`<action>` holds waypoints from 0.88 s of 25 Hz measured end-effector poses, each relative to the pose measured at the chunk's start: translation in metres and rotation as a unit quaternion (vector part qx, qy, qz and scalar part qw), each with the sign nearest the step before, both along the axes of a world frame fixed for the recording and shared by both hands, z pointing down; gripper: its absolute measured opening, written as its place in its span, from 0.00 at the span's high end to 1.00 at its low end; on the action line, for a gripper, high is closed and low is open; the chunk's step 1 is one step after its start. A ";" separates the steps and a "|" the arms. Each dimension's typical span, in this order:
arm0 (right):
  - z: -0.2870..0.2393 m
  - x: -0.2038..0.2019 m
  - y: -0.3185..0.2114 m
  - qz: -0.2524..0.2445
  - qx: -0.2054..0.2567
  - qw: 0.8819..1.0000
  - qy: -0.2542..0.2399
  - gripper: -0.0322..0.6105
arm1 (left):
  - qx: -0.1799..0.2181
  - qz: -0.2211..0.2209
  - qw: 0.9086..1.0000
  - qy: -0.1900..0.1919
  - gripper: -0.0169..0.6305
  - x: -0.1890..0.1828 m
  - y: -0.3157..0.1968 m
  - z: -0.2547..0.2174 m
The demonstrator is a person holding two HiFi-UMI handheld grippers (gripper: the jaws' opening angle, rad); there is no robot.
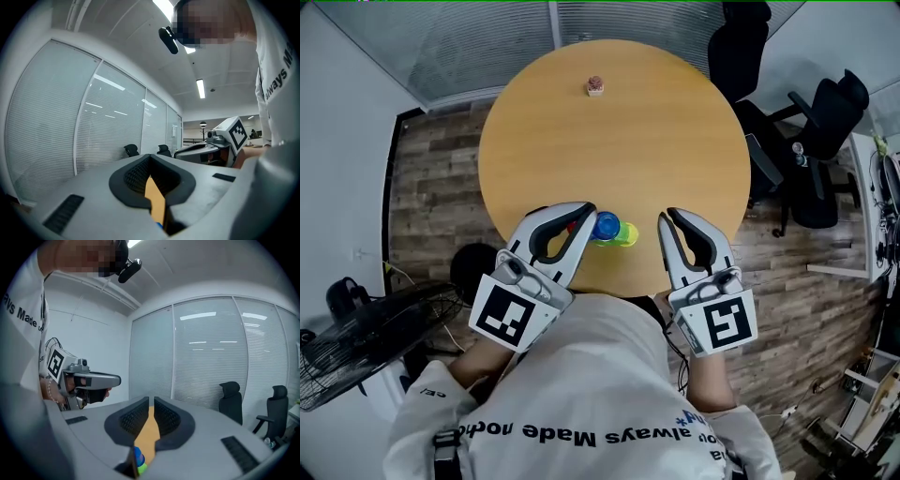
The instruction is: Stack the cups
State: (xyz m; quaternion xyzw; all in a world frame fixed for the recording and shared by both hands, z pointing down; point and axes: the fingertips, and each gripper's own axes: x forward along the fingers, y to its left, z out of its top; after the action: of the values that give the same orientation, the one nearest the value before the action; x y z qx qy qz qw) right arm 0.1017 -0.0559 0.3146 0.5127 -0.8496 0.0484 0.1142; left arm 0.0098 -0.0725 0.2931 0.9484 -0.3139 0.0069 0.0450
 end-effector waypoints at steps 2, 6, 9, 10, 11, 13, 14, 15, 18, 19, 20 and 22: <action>-0.006 0.003 0.002 0.006 0.004 1.000 -0.004 0.87 | 0.002 0.003 1.000 0.001 0.94 0.003 0.000 -0.003; -0.012 0.005 0.007 0.010 0.009 1.000 -0.007 0.89 | 0.005 0.009 1.000 0.004 0.94 0.009 0.003 -0.007; -0.012 0.005 0.008 0.010 0.009 1.000 -0.006 0.89 | 0.005 0.011 1.000 0.005 0.94 0.012 0.004 -0.008; -0.012 0.005 0.008 0.010 0.009 1.000 -0.005 0.89 | 0.005 0.012 1.000 0.005 0.94 0.013 0.004 -0.008; -0.013 0.005 0.009 0.010 0.009 1.000 -0.006 0.89 | 0.005 0.012 1.000 0.005 0.94 0.013 0.004 -0.008; -0.014 0.005 0.009 0.010 0.009 1.000 -0.006 0.89 | 0.005 0.013 1.000 0.004 0.94 0.013 0.005 -0.008; -0.014 0.005 0.009 0.011 0.010 1.000 -0.007 0.89 | 0.006 0.013 1.000 0.004 0.94 0.013 0.005 -0.008; -0.014 0.005 0.009 0.011 0.010 1.000 -0.007 0.89 | 0.006 0.013 1.000 0.004 0.94 0.013 0.005 -0.008; -0.015 0.006 0.009 0.011 0.011 1.000 -0.006 0.89 | 0.006 0.012 1.000 0.004 0.94 0.014 0.005 -0.008; -0.016 0.007 0.009 0.012 0.011 1.000 -0.006 0.89 | 0.006 0.012 1.000 0.004 0.94 0.014 0.005 -0.008; -0.016 0.007 0.009 0.011 0.011 1.000 -0.005 0.89 | 0.006 0.012 1.000 0.004 0.94 0.014 0.005 -0.008; -0.016 0.006 0.009 0.011 0.011 1.000 -0.006 0.89 | 0.006 0.012 1.000 0.003 0.94 0.013 0.005 -0.008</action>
State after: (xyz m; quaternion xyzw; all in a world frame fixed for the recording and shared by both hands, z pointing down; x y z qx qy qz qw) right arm 0.1079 -0.0468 0.2983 0.5232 -0.8449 0.0433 0.1025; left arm 0.0233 -0.0672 0.2853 0.9522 -0.3027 0.0022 0.0404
